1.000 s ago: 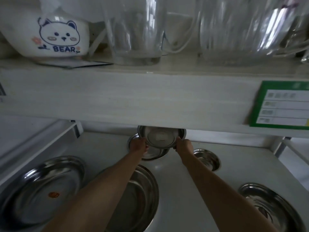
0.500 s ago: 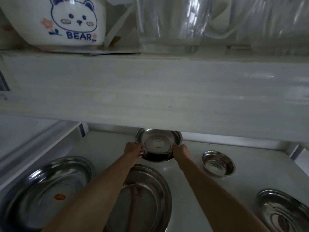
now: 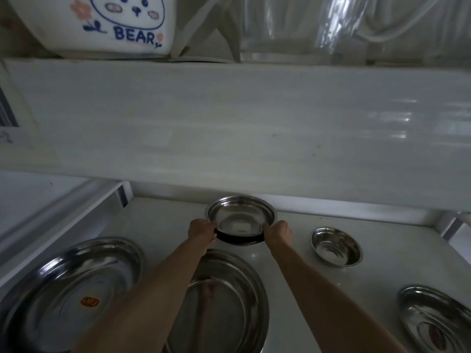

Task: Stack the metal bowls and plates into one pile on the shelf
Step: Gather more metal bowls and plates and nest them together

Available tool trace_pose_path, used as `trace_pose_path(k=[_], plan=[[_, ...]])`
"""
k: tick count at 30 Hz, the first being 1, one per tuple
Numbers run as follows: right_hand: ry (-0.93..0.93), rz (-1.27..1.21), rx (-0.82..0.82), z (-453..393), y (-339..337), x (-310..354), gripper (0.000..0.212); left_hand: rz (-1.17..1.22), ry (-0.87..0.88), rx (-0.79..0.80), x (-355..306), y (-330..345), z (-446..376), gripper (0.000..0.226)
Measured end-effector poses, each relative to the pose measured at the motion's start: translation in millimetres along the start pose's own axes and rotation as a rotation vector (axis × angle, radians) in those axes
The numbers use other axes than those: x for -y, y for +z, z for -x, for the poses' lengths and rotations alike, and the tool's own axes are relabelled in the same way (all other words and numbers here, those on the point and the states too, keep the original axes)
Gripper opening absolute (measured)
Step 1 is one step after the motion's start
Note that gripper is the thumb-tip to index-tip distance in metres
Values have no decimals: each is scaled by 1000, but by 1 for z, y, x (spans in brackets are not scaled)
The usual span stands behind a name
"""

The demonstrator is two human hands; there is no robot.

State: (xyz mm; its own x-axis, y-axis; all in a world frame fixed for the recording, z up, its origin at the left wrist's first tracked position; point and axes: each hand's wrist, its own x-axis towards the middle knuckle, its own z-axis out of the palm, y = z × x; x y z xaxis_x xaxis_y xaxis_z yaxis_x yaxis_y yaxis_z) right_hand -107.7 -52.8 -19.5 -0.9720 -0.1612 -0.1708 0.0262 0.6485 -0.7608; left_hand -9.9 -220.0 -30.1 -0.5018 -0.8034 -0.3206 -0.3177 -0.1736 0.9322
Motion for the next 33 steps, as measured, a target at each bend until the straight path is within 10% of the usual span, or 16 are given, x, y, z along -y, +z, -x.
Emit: trace_pose_path(k=[33], plan=[[49,-270,-105,-4,21,-19,55,-39,13,-10,6,1,-12,32]])
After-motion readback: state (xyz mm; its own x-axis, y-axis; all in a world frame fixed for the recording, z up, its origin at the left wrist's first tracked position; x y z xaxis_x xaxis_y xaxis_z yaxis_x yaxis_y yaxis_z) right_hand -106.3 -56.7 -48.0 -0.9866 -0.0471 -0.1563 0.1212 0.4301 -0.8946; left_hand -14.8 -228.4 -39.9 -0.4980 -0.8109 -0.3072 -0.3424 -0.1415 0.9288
